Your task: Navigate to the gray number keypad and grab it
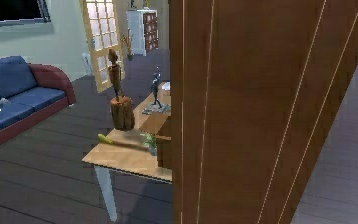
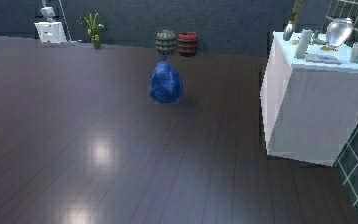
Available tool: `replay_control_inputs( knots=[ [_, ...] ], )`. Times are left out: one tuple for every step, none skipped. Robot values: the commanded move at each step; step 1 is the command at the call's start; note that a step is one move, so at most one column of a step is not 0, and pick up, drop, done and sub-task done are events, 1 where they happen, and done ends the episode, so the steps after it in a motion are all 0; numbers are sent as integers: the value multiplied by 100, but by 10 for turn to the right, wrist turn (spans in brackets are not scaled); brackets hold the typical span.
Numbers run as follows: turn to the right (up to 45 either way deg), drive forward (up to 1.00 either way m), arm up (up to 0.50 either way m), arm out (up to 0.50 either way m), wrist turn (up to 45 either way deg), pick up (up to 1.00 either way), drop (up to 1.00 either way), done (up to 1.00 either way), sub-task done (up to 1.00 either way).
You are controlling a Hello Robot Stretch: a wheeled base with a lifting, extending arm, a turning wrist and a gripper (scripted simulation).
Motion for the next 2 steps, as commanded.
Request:
replay_control_inputs(
  knots=[
    [-450,0,0,0,0,0,0,0,0],
    [-450,0,0,0,0,0,0,0,0]
  ],
)
